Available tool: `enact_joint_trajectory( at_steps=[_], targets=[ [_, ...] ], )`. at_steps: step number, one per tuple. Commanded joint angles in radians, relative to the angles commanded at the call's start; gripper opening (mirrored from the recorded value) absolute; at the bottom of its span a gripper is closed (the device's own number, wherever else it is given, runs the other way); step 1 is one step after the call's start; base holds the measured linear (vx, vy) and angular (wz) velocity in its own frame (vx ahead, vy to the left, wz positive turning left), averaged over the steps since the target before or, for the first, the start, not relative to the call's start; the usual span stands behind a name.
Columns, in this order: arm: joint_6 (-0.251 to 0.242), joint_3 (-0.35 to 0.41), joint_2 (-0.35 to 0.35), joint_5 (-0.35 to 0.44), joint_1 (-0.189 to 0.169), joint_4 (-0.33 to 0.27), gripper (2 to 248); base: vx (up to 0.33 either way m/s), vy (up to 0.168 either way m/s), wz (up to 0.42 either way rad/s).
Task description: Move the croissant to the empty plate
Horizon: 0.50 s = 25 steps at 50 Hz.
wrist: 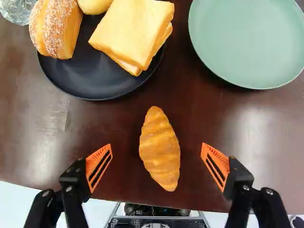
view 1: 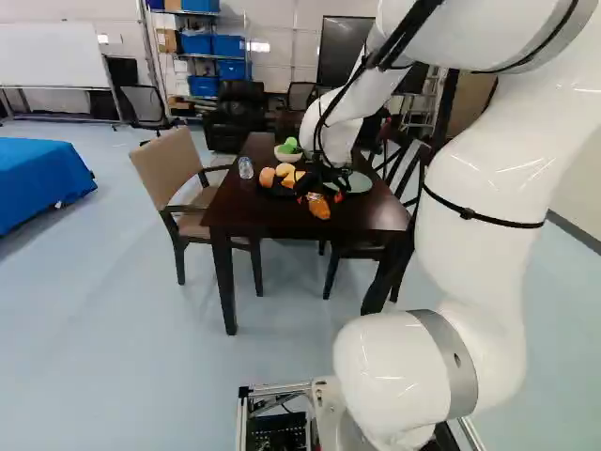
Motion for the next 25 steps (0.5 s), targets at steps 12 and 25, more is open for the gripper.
enact_joint_trajectory(
  at_steps=[12,25],
  targets=[
    [0.0,-0.032,-0.026,-0.033,0.006,0.0,247,0.0,0.0,0.0],
    [0.0,-0.066,-0.055,-0.069,0.012,0.0,247,0.0,0.0,0.0]
  ],
)
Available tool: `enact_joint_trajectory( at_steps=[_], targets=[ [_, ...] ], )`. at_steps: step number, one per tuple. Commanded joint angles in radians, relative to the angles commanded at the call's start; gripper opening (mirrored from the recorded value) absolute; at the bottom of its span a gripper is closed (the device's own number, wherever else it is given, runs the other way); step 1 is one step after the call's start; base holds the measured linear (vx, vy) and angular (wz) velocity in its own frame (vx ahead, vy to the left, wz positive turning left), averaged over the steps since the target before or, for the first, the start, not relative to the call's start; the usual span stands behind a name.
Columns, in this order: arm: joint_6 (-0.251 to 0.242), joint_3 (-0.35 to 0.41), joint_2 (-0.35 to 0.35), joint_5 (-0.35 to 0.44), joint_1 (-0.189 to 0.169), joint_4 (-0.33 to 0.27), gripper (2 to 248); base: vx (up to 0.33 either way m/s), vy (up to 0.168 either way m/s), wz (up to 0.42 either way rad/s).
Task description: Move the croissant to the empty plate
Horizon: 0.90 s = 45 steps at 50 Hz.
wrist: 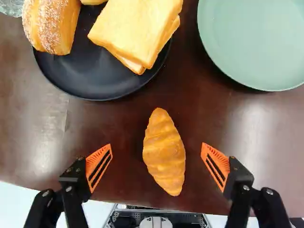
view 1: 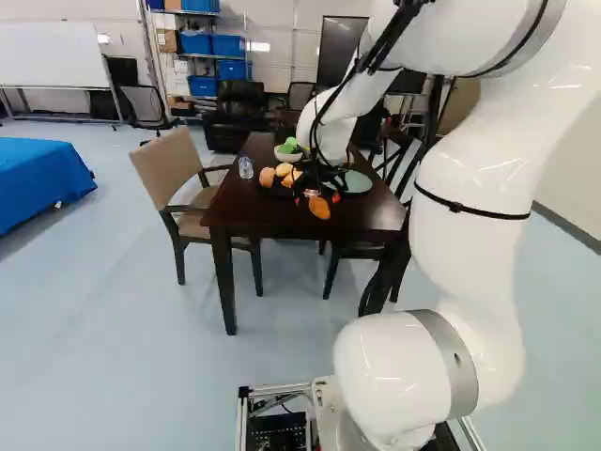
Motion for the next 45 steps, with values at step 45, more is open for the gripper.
enact_joint_trajectory(
  at_steps=[45],
  targets=[
    [0.0,-0.039,-0.031,-0.047,0.001,0.0,247,0.0,0.0,0.0]
  ],
)
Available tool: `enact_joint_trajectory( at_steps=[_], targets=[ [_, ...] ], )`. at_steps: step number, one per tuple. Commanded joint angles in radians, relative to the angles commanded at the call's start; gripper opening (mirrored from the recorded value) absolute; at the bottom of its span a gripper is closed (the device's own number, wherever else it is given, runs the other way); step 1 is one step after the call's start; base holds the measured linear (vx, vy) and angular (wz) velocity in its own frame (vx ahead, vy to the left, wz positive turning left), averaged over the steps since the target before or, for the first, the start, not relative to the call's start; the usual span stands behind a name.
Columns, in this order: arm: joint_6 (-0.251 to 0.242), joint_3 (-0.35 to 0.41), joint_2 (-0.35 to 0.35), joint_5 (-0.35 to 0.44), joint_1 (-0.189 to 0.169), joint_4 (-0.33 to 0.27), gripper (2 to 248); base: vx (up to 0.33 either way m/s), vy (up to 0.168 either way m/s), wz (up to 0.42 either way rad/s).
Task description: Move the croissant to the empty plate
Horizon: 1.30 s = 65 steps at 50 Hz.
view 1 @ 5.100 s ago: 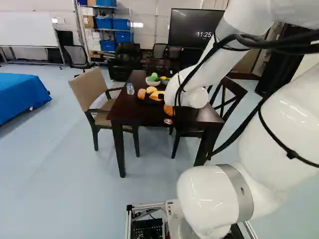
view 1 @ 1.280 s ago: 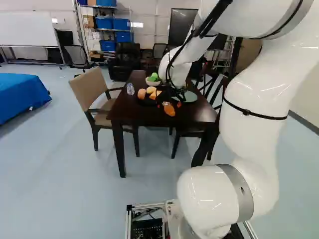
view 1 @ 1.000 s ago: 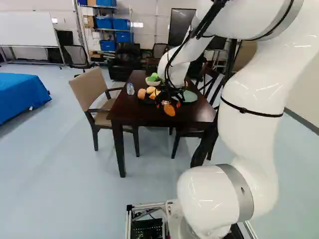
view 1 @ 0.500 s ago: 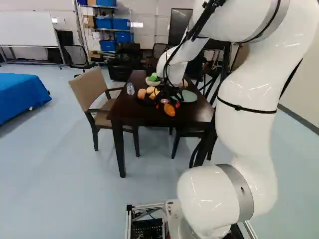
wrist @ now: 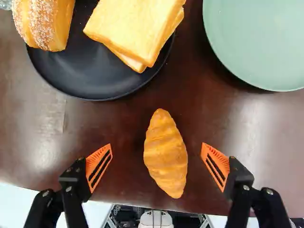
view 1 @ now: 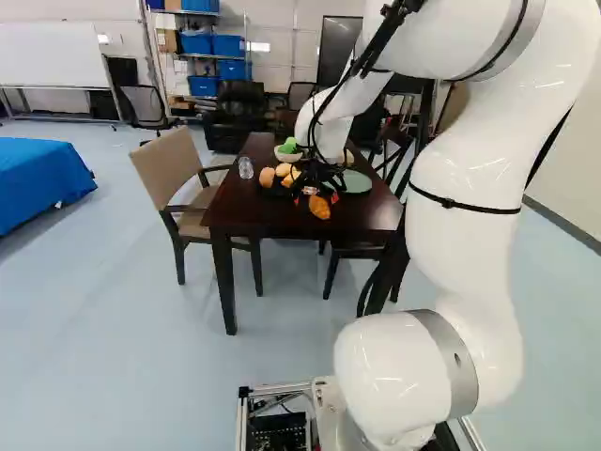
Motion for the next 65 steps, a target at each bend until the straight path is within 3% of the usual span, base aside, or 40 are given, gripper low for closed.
enact_joint_trajectory(
  at_steps=[53,65],
  targets=[
    [0.0,-0.001,-0.001,0.0,-0.021,0.0,247,0.0,0.0,0.0],
    [0.0,-0.001,-0.001,0.0,-0.021,0.0,213,0.0,0.0,0.0]
  ],
)
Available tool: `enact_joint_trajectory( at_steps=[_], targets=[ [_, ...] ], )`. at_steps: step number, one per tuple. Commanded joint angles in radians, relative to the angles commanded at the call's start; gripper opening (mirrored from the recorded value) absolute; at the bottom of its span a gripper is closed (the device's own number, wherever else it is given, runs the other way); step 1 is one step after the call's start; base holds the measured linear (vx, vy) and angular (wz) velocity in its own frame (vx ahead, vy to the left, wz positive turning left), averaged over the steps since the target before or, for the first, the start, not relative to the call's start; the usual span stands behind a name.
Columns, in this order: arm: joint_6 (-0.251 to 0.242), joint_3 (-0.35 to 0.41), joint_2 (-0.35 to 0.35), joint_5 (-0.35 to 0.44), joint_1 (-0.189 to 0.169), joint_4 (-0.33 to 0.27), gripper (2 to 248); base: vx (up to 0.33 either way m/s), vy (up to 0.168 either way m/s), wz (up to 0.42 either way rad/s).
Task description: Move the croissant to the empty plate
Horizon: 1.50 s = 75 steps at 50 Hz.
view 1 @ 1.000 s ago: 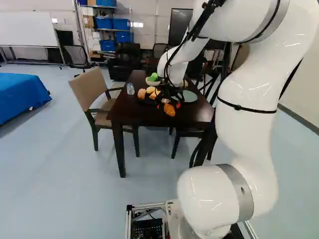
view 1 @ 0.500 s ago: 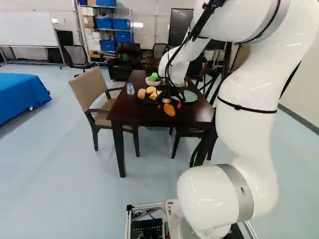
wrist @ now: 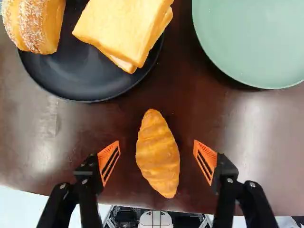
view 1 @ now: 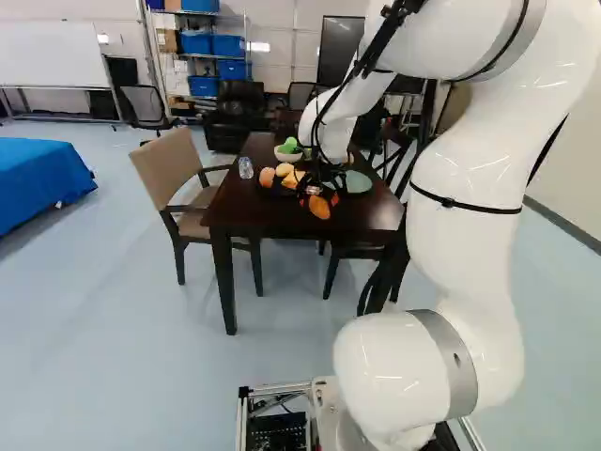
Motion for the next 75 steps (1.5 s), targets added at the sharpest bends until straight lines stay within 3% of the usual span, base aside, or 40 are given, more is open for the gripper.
enact_joint_trajectory(
  at_steps=[9,10,14,15,19,20,40,46,72,75],
  targets=[
    [0.0,0.0,0.0,0.0,0.0,0.0,201,0.0,0.0,0.0],
    [0.0,0.0,0.0,0.0,0.0,0.0,189,0.0,0.0,0.0],
    [0.0,0.0,0.0,0.0,0.0,0.0,189,0.0,0.0,0.0],
    [0.0,0.0,0.0,0.0,0.0,0.0,177,0.0,0.0,0.0],
    [0.0,0.0,0.0,0.0,0.0,0.0,177,0.0,0.0,0.0],
    [0.0,0.0,0.0,0.0,0.0,0.0,164,0.0,0.0,0.0],
    [0.0,0.0,0.0,0.0,0.0,0.0,161,0.0,0.0,0.0],
    [0.0,0.0,0.0,0.0,0.0,0.0,143,0.0,0.0,0.0],
    [0.0,0.0,0.0,0.0,0.0,0.0,144,0.0,0.0,0.0],
    [0.0,0.0,0.0,0.0,0.0,0.0,135,0.0,0.0,0.0]
  ],
)
